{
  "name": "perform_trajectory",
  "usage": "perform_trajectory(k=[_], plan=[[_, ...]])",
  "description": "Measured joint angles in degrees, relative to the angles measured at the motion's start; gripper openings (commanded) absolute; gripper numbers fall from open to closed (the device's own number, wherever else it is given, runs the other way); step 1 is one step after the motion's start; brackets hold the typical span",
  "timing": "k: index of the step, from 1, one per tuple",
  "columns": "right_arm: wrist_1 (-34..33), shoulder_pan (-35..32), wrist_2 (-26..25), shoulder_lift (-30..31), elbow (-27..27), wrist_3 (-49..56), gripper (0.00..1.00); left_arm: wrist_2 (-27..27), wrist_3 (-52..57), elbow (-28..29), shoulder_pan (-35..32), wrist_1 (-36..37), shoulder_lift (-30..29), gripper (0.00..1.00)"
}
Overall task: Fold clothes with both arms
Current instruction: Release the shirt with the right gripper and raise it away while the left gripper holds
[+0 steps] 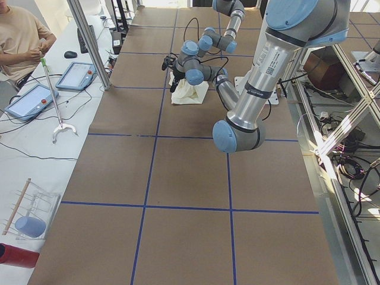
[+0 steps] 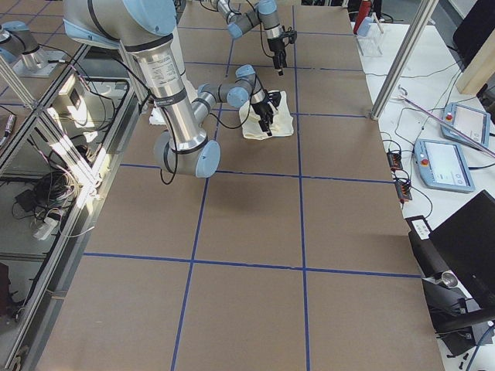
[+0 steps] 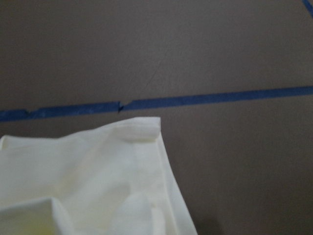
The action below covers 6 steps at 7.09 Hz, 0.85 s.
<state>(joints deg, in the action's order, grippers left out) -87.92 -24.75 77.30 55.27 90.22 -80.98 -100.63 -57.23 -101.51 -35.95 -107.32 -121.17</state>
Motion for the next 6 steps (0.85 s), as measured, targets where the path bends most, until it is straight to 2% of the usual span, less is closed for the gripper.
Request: perform_trajectory(k=[1,3,5,6], plan=[[1.27,-3.94,2.04,-2.24,-4.58,1.06,1.00,-0.02,-0.09,0.00,0.06,0.00,0.03,1.00],[6.44,-12.29,10.73,-5.48,-10.76,5.06,1.00,-0.08,-0.46,0.01,0.46,-0.25,0.11,1.00],[11.90,-17.74,21.17,-5.42,-11.46,9.24,1.00,-0.09,-1.41,0.16,0.89,-1.71,0.27,1.00],[13.79,-18.37,23.02,-4.80,-11.02,9.78,1.00,-0.07,-2.23,0.16,1.18,-2.40,0.44,1.00]])
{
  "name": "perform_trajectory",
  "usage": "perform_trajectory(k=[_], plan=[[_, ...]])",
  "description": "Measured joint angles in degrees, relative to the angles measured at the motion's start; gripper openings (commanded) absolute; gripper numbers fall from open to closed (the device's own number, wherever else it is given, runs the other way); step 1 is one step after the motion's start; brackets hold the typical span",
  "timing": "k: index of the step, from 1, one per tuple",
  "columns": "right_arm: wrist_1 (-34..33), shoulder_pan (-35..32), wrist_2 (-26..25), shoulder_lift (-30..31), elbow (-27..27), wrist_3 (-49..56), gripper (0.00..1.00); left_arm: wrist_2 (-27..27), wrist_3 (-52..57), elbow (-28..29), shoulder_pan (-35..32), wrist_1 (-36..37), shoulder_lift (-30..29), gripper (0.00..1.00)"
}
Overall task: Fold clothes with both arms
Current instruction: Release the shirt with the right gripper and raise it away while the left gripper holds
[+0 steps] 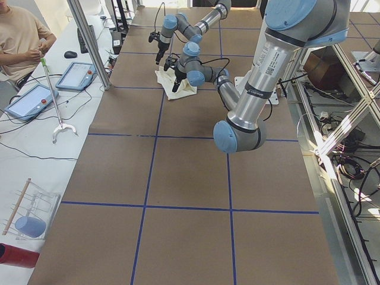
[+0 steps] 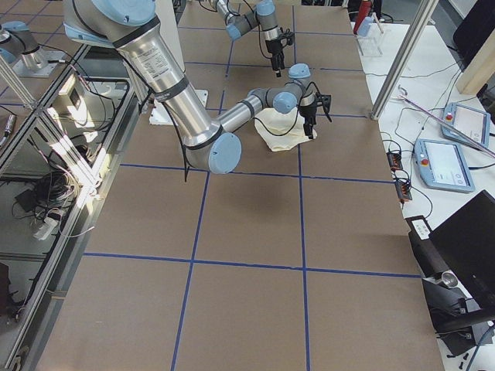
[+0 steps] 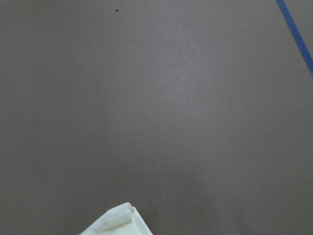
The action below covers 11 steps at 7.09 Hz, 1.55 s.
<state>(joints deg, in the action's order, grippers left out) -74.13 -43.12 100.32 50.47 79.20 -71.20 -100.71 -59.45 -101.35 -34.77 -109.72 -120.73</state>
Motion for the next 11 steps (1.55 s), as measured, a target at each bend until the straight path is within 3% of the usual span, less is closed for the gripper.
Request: perform_trajectory(k=[2,4,6,8,9,11], plan=[[0.73,2.13,-0.77,2.07,3.49,-0.28,1.00,0.02,-1.05,0.01,0.39,-0.78,0.12,1.00],[0.61,6.48,-5.72,3.97,4.79,-0.11,1.00,0.06,-2.01,0.01,0.72,-0.90,0.15,1.00],[0.55,6.70,-7.78,3.01,1.13,0.34,1.00,0.07,-2.30,0.01,0.75,-0.86,0.15,1.00],[0.85,2.79,-8.42,0.56,-4.71,1.41,1.00,0.07,-2.45,0.01,0.84,-0.85,0.15,1.00],[0.97,-0.12,-7.60,-1.18,-7.52,2.33,1.00,0.07,-2.49,0.02,0.95,-0.85,0.17,1.00],[1.15,-6.04,0.01,-3.38,-9.22,4.50,1.00,0.07,-2.39,0.08,2.38,-2.03,0.25,1.00]])
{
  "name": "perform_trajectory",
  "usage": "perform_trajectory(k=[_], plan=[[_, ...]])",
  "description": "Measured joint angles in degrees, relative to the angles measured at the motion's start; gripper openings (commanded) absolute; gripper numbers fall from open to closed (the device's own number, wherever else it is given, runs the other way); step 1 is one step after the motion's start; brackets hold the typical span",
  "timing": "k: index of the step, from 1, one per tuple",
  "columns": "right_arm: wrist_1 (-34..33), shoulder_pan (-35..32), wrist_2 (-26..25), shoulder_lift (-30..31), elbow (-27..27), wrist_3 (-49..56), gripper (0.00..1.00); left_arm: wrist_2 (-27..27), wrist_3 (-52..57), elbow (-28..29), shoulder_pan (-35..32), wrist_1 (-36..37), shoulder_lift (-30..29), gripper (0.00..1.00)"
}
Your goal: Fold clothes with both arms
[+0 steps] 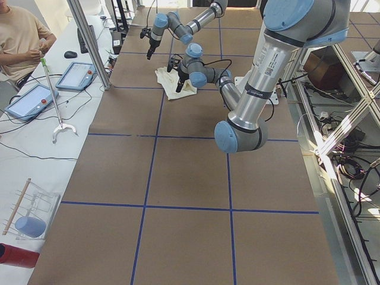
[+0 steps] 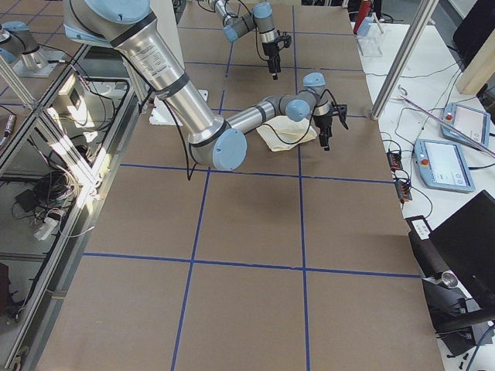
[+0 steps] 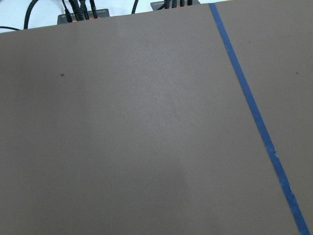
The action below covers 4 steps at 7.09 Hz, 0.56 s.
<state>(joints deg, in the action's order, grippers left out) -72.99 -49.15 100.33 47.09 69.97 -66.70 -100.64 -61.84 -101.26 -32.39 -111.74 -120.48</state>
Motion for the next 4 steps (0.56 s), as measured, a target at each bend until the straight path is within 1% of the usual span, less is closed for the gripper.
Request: perform_trajectory(k=[1,2,3,4], plan=[[0.12,-1.29,2.80,0.35,1.63,1.16,1.00,0.02,0.10,0.15,1.85,-3.39,0.24,1.00],[0.16,-1.77,4.00,1.54,4.45,1.67,1.00,0.15,0.25,1.32,4.37,-9.54,0.72,1.00],[0.16,-1.93,4.42,2.73,6.57,1.84,1.00,0.76,0.47,4.59,6.46,-18.19,0.97,1.00],[0.19,-1.96,4.53,3.41,7.52,1.90,1.00,1.71,1.41,9.50,7.50,-27.72,0.81,1.00]])
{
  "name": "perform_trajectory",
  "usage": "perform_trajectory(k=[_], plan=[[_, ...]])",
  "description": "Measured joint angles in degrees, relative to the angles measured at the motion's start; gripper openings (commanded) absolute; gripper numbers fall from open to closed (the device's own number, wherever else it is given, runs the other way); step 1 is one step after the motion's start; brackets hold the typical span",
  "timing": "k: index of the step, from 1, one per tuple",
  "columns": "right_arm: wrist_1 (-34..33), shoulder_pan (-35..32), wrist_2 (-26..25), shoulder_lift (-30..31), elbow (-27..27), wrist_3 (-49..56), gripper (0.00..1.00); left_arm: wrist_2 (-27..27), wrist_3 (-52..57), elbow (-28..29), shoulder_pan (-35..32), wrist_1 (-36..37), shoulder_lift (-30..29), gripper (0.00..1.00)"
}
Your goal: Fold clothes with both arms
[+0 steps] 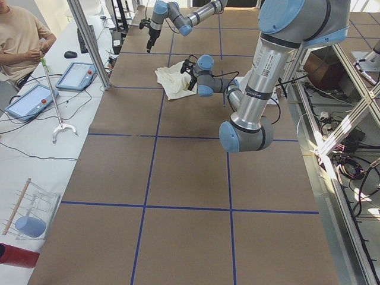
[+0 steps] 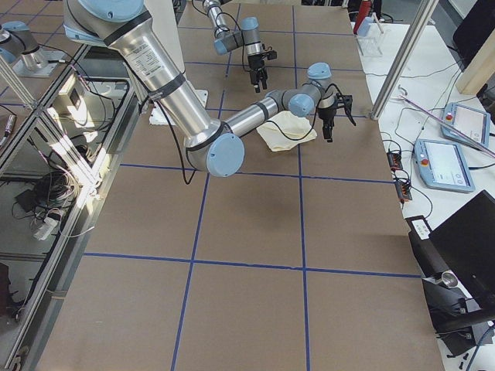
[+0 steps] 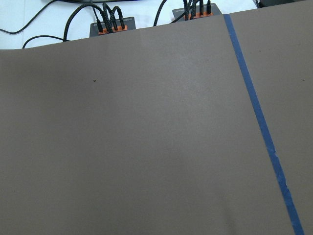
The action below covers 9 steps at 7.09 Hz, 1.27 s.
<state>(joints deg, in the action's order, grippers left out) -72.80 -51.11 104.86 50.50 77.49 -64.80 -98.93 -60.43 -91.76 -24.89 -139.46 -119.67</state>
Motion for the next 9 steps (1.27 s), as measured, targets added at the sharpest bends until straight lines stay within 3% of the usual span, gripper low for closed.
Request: perform_trajectory(k=[1,3,6,9], plan=[[0.01,-0.03,0.00,0.31,0.32,0.02,1.00,0.56,1.50,3.82,0.36,-6.89,-0.33,1.00],[0.02,-0.03,-0.06,0.45,0.44,0.09,1.00,1.12,2.81,6.55,0.51,-12.72,-1.19,1.00],[0.02,-0.04,-0.09,0.48,0.46,0.11,1.00,3.02,2.86,7.46,0.65,-13.97,-2.42,1.00],[-0.04,0.04,-0.17,0.71,0.41,0.17,1.00,4.92,2.71,12.27,0.83,-13.98,-5.46,1.00]])
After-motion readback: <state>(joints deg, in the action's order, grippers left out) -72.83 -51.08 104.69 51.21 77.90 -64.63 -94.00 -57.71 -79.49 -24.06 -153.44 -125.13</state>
